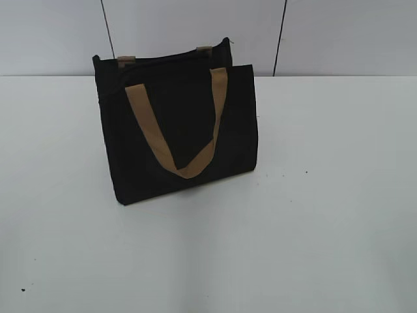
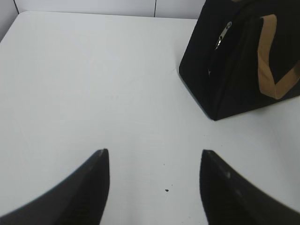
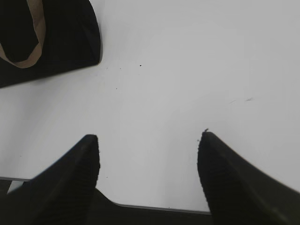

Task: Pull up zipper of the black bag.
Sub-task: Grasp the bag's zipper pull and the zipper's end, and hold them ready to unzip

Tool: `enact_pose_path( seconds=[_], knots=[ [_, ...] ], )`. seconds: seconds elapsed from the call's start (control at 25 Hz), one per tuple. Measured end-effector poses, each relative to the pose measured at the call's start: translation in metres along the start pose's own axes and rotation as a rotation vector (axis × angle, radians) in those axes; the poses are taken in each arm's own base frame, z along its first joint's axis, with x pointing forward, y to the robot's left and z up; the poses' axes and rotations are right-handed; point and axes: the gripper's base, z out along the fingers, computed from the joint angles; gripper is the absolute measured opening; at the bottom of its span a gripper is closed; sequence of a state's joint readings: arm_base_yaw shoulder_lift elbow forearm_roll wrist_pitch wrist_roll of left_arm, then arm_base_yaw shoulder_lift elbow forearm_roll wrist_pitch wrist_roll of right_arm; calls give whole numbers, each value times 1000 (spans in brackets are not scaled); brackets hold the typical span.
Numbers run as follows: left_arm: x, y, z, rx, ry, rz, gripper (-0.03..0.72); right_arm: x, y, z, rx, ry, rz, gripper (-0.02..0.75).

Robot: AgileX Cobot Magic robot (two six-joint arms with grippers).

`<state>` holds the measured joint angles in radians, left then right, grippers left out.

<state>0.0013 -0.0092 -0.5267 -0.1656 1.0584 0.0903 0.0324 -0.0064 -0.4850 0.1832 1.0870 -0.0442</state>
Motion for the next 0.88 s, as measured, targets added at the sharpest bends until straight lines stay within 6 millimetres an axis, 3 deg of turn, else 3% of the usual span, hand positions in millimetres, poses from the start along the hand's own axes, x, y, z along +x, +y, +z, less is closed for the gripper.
enact_pose_path(
  seconds=[0.36, 0.6, 0.88],
  knots=[
    [-10, 2, 9, -2, 43, -10, 468, 0, 0, 0, 0, -1, 0, 504],
    [-47, 9, 47, -18, 42, -43, 468, 0, 0, 0, 0, -1, 0, 504],
    [-74, 23, 113, -64, 58, -61, 468, 0, 0, 0, 0, -2, 0, 504]
  ],
)
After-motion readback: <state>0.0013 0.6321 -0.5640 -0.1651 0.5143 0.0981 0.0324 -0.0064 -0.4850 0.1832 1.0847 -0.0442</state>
